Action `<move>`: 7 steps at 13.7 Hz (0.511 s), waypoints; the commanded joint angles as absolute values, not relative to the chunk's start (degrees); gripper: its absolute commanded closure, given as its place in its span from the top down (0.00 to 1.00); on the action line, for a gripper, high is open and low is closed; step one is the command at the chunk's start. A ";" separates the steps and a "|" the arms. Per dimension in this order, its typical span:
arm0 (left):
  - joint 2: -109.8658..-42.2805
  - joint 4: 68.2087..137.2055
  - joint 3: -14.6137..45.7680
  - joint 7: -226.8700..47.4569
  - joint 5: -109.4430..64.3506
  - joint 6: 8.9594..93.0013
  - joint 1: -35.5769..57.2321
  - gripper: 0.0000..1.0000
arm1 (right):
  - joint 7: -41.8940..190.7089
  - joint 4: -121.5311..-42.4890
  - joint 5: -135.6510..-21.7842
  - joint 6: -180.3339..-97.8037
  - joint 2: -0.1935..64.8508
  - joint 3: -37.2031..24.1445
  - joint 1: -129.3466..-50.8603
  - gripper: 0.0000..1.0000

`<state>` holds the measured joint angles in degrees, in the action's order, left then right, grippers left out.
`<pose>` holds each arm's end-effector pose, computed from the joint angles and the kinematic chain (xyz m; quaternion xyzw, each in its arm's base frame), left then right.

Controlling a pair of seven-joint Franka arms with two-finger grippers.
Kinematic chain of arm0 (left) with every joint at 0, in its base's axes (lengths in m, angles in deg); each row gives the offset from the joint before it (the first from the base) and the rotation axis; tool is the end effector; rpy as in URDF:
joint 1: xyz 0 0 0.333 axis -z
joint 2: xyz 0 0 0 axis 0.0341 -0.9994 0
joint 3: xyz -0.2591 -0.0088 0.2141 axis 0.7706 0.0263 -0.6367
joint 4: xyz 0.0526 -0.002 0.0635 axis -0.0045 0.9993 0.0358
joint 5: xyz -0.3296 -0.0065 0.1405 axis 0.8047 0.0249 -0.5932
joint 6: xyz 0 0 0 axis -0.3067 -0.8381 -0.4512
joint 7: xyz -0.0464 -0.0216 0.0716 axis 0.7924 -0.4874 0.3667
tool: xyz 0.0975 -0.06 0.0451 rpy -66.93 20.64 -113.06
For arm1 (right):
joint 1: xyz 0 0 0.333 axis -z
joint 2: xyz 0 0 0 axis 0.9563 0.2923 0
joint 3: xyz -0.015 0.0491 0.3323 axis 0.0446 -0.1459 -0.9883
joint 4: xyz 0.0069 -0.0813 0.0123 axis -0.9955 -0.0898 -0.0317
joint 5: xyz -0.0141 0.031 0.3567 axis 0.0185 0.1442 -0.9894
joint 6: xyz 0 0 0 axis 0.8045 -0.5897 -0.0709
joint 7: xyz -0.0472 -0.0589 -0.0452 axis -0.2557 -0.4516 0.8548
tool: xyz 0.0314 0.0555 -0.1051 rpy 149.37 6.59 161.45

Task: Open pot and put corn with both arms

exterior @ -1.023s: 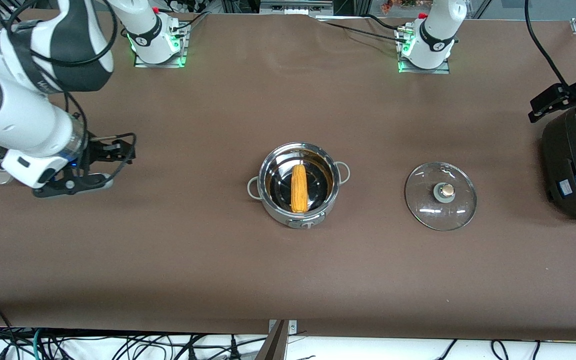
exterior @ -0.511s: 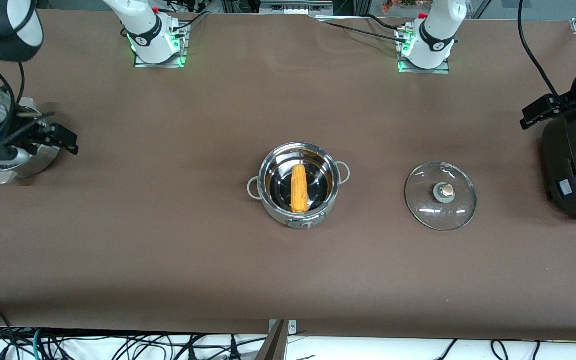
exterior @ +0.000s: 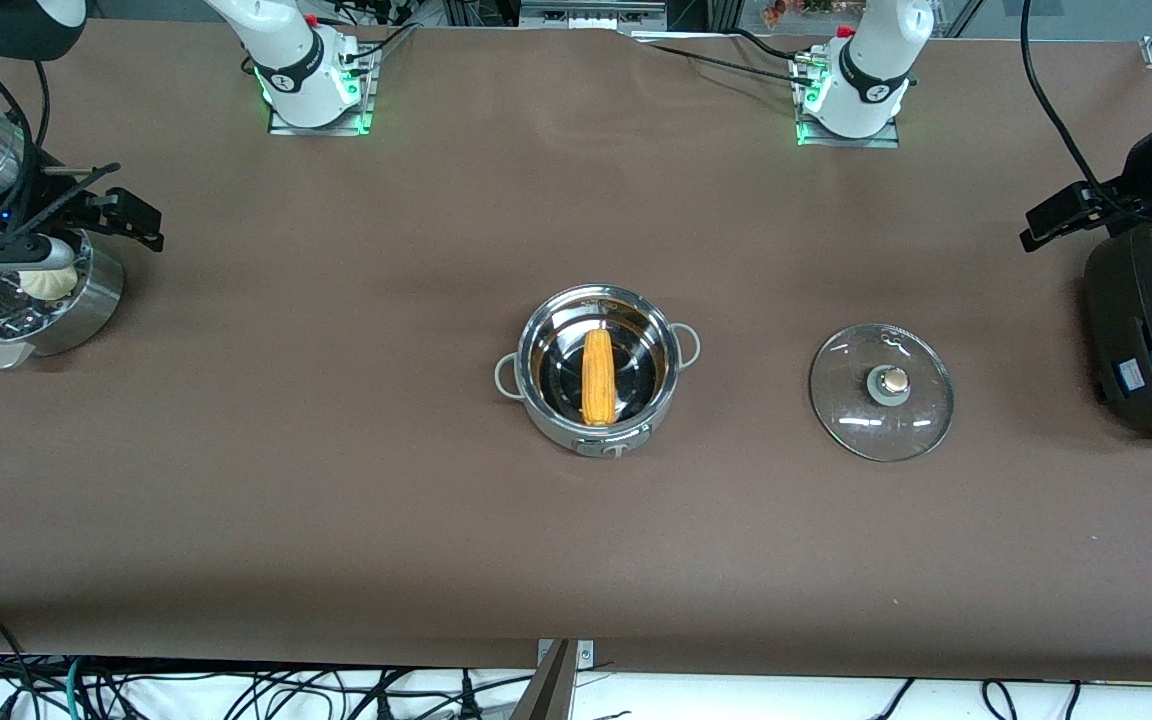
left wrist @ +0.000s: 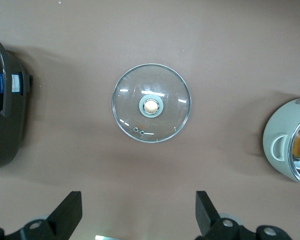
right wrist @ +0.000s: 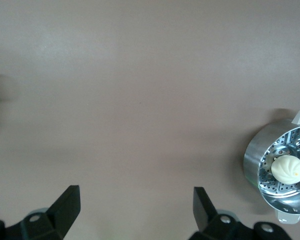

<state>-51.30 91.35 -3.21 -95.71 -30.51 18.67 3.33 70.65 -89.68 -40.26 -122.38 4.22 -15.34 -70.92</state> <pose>0.5129 -0.0097 0.6268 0.9941 0.1007 -0.0395 0.0043 0.4947 0.0091 0.5560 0.9992 0.0245 -0.0281 0.0154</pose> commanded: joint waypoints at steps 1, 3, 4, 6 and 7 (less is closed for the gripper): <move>-51.24 90.10 -2.92 -93.47 -30.13 16.35 3.01 1.00 | 70.87 -90.04 -39.41 -121.71 3.41 -15.84 -70.46 1.00; -51.24 90.09 -3.01 -90.91 -30.13 16.35 3.01 1.00 | 71.13 -87.59 -39.59 -121.71 5.25 -15.85 -70.54 1.00; -51.33 90.09 -2.93 -90.82 -30.13 16.35 3.01 1.00 | 71.13 -86.53 -39.59 -121.71 6.04 -15.85 -70.54 1.00; -51.24 90.09 -3.01 -90.73 -29.96 16.35 3.01 1.00 | 70.87 -86.17 -39.59 -121.71 6.49 -15.93 -70.54 1.00; -51.24 90.09 -3.10 -90.73 -29.96 16.35 3.01 1.00 | 70.96 -86.17 -39.59 -121.71 6.49 -15.93 -70.54 1.00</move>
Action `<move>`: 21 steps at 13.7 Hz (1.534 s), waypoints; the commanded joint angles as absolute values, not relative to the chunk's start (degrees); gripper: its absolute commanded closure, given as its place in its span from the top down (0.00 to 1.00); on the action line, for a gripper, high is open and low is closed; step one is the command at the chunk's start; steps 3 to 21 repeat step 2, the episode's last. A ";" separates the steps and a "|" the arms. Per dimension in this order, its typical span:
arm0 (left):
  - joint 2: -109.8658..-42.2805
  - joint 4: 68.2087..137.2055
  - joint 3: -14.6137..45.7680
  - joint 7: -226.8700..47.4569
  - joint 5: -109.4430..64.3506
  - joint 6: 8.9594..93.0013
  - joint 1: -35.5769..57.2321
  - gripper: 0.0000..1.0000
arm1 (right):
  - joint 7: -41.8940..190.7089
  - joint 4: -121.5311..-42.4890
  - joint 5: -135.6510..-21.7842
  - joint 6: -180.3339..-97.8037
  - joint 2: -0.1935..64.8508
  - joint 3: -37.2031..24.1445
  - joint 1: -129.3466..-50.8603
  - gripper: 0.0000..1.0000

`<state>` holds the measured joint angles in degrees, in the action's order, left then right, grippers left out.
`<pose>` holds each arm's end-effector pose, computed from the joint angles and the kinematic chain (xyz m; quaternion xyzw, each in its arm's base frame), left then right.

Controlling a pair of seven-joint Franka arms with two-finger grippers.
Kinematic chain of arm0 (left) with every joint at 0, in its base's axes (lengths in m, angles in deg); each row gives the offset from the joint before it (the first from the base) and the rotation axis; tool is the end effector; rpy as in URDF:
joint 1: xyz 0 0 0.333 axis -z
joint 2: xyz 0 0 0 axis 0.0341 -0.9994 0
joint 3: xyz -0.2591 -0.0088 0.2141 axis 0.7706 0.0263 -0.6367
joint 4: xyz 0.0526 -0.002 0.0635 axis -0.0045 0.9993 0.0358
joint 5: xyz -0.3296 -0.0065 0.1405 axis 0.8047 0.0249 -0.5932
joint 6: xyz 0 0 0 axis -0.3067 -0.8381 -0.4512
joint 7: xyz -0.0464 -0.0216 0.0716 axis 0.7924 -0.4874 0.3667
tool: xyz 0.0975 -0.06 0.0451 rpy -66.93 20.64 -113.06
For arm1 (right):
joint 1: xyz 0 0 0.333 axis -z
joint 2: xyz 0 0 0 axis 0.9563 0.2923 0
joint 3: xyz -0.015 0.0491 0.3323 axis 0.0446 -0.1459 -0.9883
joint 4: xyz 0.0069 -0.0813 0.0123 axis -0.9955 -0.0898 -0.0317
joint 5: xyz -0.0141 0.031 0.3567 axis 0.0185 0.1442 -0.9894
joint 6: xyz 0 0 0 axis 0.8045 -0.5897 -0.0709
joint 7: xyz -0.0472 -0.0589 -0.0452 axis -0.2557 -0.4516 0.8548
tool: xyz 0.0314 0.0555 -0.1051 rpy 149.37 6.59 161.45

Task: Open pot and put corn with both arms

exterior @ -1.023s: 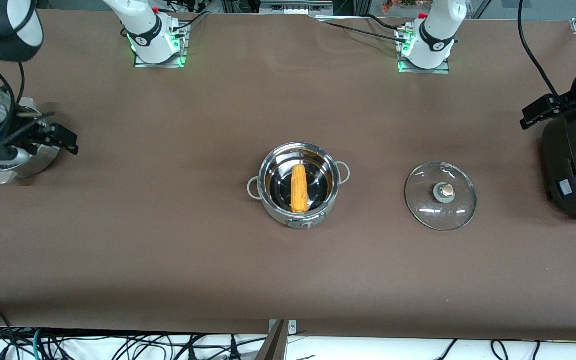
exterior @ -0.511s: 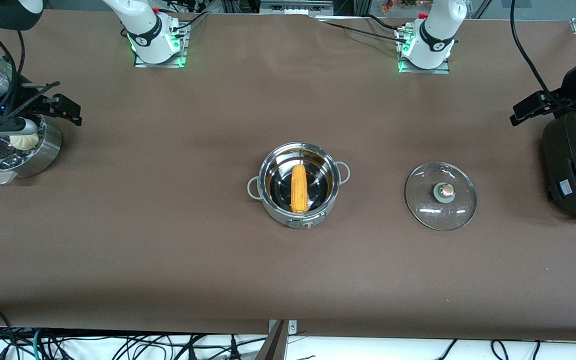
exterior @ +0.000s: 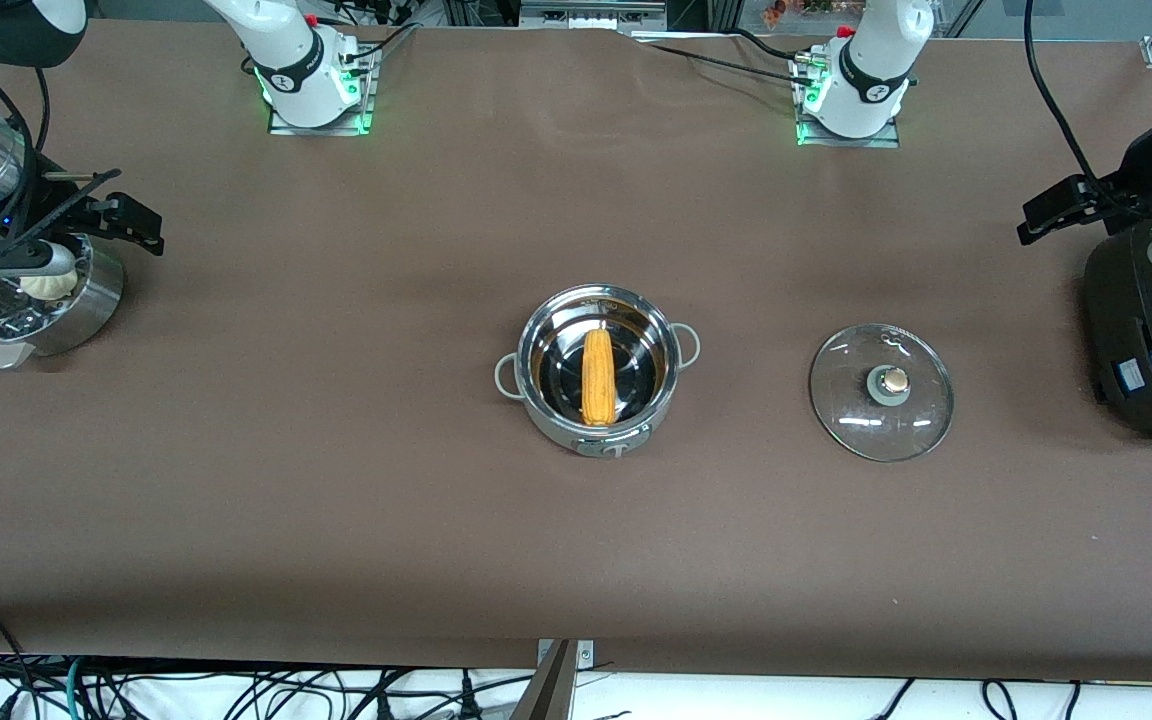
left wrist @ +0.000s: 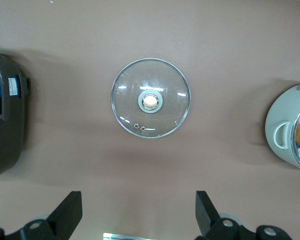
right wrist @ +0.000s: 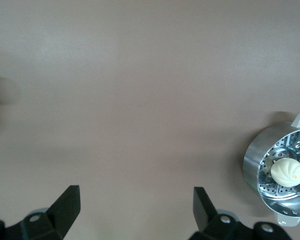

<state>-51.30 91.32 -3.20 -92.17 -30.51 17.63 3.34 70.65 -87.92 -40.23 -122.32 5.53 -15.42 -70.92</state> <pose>0.5106 -0.0099 0.6257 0.9964 0.0697 -0.0481 0.0048 0.5032 0.0097 0.5581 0.9993 0.0253 -0.0246 0.0151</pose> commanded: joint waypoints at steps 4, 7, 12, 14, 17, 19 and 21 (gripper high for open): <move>-51.24 90.09 -2.93 -91.34 -29.87 16.26 3.01 1.00 | 71.05 -86.17 -39.59 -121.62 6.67 -15.76 -70.46 1.00; -51.24 90.09 -2.93 -91.34 -29.87 16.26 3.01 1.00 | 71.05 -86.17 -39.59 -121.62 6.67 -15.76 -70.46 1.00; -51.24 90.09 -2.93 -91.34 -29.87 16.26 3.01 1.00 | 71.05 -86.17 -39.59 -121.62 6.67 -15.76 -70.46 1.00; -51.24 90.09 -2.93 -91.34 -29.87 16.26 3.01 1.00 | 71.05 -86.17 -39.59 -121.62 6.67 -15.76 -70.46 1.00; -51.24 90.09 -2.93 -91.34 -29.87 16.26 3.01 1.00 | 71.05 -86.17 -39.59 -121.62 6.67 -15.76 -70.46 1.00; -51.24 90.09 -2.93 -91.34 -29.87 16.26 3.01 1.00 | 71.05 -86.17 -39.59 -121.62 6.67 -15.76 -70.46 1.00; -51.24 90.09 -2.93 -91.34 -29.87 16.26 3.01 1.00 | 71.05 -86.17 -39.59 -121.62 6.67 -15.76 -70.46 1.00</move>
